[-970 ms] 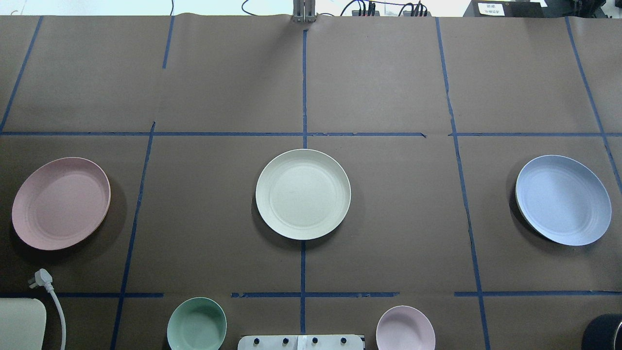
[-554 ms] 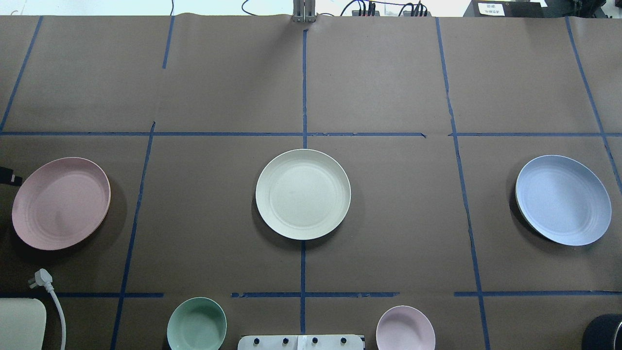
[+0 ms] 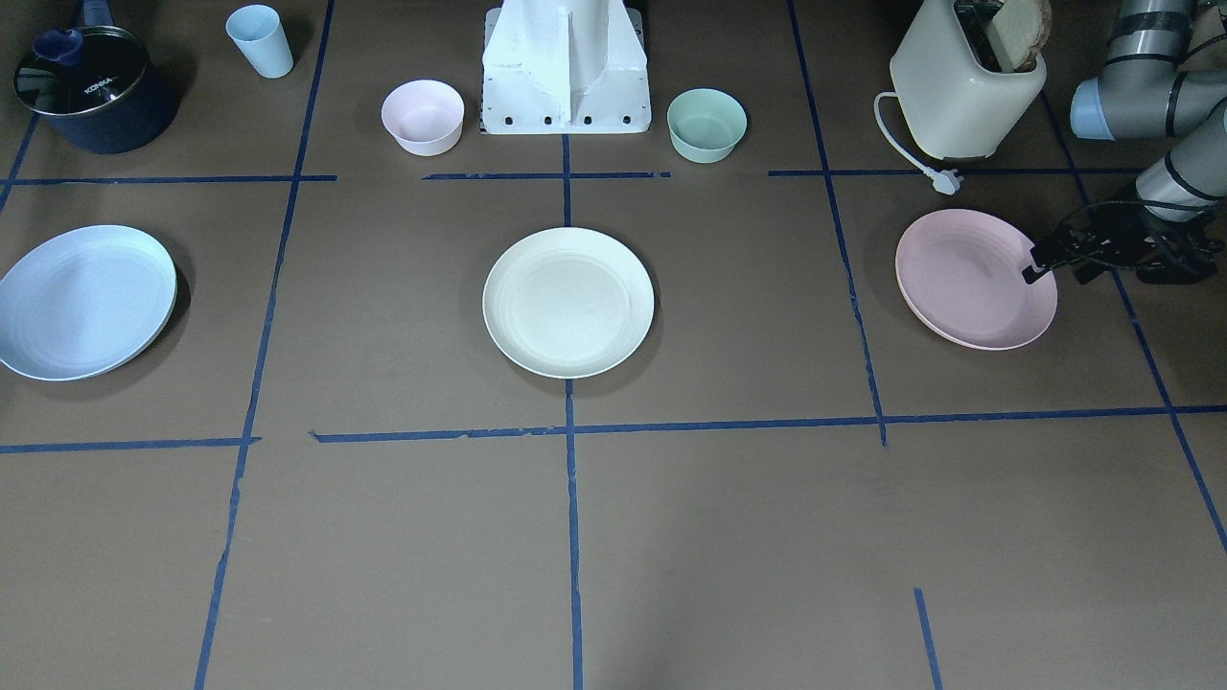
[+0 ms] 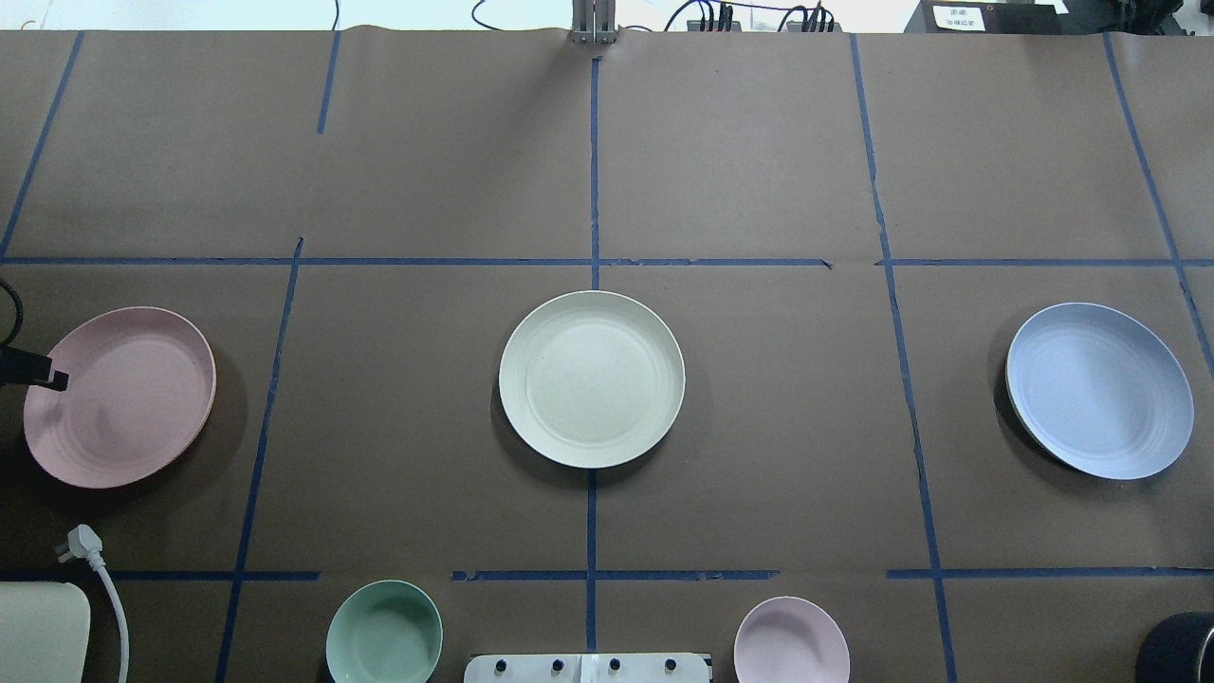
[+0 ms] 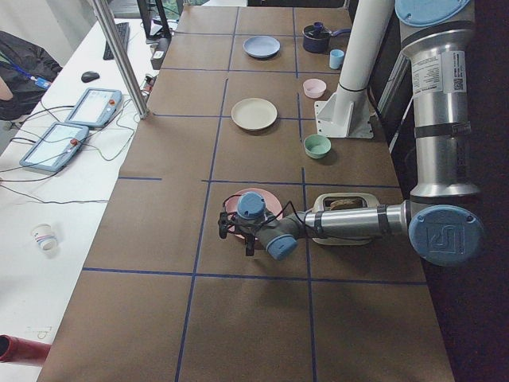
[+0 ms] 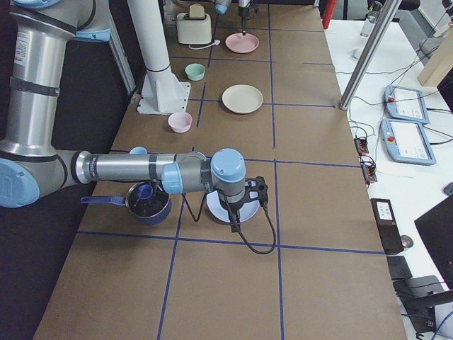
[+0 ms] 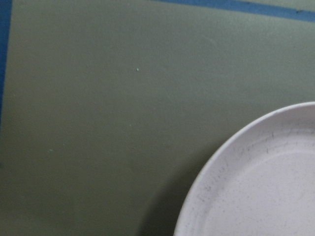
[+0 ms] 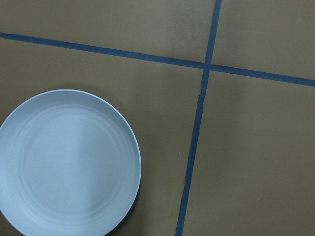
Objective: Stack three plates with pink and blue
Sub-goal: 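Lower the left gripper to the rim of the pink plate and grasp it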
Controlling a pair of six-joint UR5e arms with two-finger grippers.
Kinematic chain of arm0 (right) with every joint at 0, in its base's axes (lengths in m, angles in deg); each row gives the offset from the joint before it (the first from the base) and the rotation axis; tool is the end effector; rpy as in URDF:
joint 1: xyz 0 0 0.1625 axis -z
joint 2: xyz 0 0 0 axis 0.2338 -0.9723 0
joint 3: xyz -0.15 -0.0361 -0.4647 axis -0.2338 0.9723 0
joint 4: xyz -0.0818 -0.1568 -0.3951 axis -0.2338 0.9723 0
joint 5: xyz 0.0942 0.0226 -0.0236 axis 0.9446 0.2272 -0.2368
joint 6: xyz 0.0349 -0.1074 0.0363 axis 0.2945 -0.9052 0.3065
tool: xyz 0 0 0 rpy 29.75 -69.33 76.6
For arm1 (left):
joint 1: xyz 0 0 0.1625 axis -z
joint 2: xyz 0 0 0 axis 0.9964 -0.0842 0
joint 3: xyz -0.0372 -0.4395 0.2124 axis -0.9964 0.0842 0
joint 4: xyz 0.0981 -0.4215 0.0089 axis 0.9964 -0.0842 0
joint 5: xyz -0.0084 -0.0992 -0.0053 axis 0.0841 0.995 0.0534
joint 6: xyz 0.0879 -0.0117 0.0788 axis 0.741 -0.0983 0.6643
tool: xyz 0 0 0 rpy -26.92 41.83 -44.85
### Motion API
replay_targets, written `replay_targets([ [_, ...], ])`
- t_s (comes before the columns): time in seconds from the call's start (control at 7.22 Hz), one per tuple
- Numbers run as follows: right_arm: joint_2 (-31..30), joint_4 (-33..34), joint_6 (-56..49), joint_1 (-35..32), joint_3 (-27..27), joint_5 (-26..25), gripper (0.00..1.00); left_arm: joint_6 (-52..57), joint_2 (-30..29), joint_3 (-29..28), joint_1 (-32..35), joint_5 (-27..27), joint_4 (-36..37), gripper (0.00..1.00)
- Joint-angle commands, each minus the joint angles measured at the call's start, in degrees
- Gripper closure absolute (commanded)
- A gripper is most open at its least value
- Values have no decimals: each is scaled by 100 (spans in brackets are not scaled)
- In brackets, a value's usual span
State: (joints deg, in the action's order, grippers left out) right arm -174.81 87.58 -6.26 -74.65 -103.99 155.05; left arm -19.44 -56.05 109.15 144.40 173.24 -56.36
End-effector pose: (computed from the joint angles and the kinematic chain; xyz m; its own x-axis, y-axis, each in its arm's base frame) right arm 0.0340 -0.4109 0.6861 0.6807 -0.1643 0.7139 0.0610 0.9839 0.1682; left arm 0.1903 -0.4262 0.7510 0.5839 -0.0475 -0.8104 0.0775 0.9970 -0.0026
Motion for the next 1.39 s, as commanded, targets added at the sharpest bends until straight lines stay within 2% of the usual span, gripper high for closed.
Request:
replay_targets([
  [0.0,-1,1,0,11,23,0,0,-8,-6,-4,-131,-5,-6,2],
  [0.14,-1,-8,0,11,23,0,0,-16,-15,13,-131,-5,-6,8],
  [0.28,-1,1,0,11,23,0,0,-121,-24,14,-131,4,3,73],
  [0.42,-1,-8,0,11,23,0,0,-122,-24,22,-131,4,3,94],
  [0.69,-1,-8,0,11,23,0,0,-122,-24,22,-131,4,-6,100],
  [0.97,-1,-8,0,20,23,0,0,-139,-24,92,-131,39,-6,100],
  [1.11,-1,-8,0,20,23,0,0,-148,-33,354,-131,74,46,100],
  [1.25,-1,-8,0,20,23,0,0,-696,-155,617,-131,536,56,100],
])
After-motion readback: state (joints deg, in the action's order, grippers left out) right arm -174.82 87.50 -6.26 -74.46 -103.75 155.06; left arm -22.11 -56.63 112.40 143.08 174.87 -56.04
